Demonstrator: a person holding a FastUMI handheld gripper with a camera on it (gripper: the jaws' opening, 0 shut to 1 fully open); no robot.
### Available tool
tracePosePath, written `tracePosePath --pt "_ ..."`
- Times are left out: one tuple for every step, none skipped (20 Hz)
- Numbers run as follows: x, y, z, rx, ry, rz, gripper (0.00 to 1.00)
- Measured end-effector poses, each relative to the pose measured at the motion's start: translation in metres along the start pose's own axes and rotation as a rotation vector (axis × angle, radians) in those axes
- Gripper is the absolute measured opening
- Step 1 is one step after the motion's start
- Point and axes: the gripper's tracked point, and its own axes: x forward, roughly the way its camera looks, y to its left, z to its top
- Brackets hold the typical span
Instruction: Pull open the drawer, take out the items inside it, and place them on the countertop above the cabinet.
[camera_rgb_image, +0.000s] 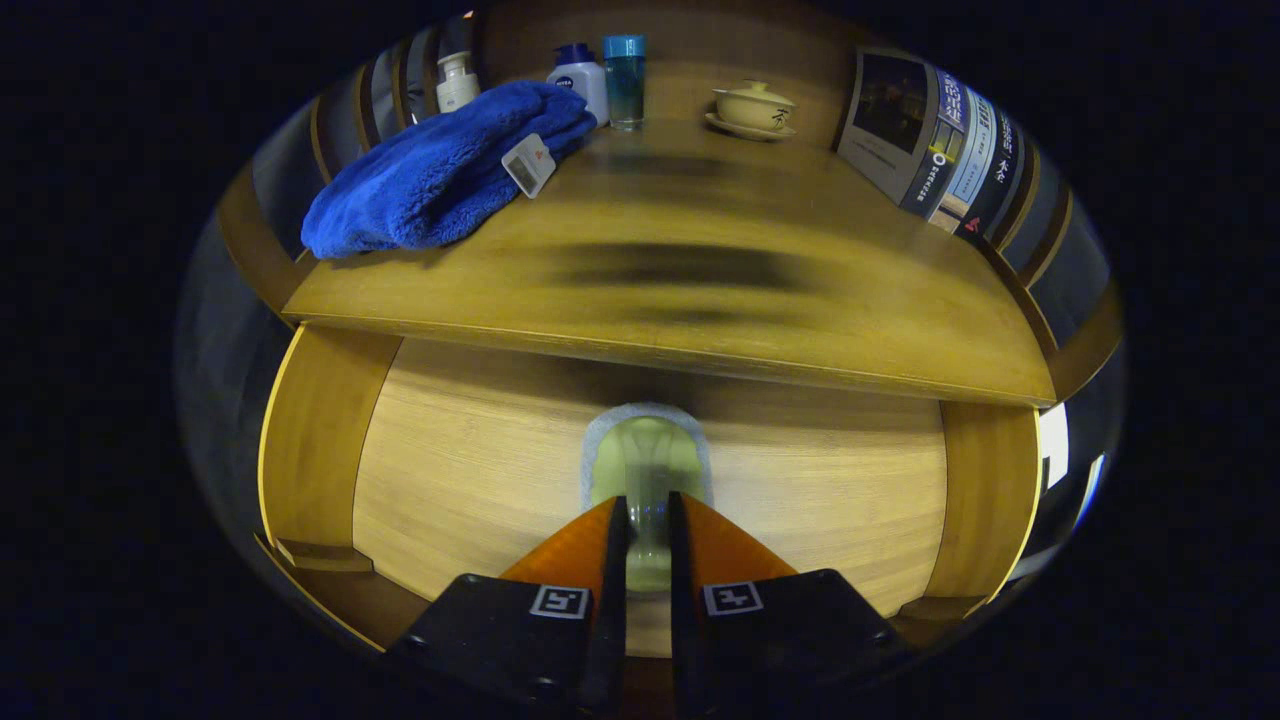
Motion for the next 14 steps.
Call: tracePosePath --pt "-0.003 0.0 -0.002 -0.001 0.005 0.001 0.28" --pt "-0.008 0.0 -0.001 0.0 -0.008 0.001 0.28" --pt "-0.014 0.002 0.002 -0.004 -0.026 0.011 0.28" --pt "-0.024 0.004 0.005 -0.002 -0.045 0.024 0.28" --pt "-0.035 0.005 0.008 0.007 -0.062 0.038 0.28" --pt "-0.047 0.007 0.01 0.018 -0.077 0.056 0.28" --pt "-0.061 0.008 0.013 0.027 -0.09 0.073 0.28" --pt "-0.076 0.008 0.017 0.029 -0.109 0.086 0.28" --pt "-0.091 0.007 0.024 0.028 -0.135 0.093 0.28" --pt "-0.108 0.006 0.031 0.023 -0.163 0.098 0.28" --pt "-0.123 0.004 0.04 0.013 -0.197 0.091 0.28" --pt "-0.138 -0.002 0.052 -0.003 -0.235 0.071 0.28" --pt "-0.151 -0.006 0.063 -0.023 -0.265 0.054 0.28" --pt "-0.162 -0.011 0.077 -0.027 -0.307 0.038 0.28"
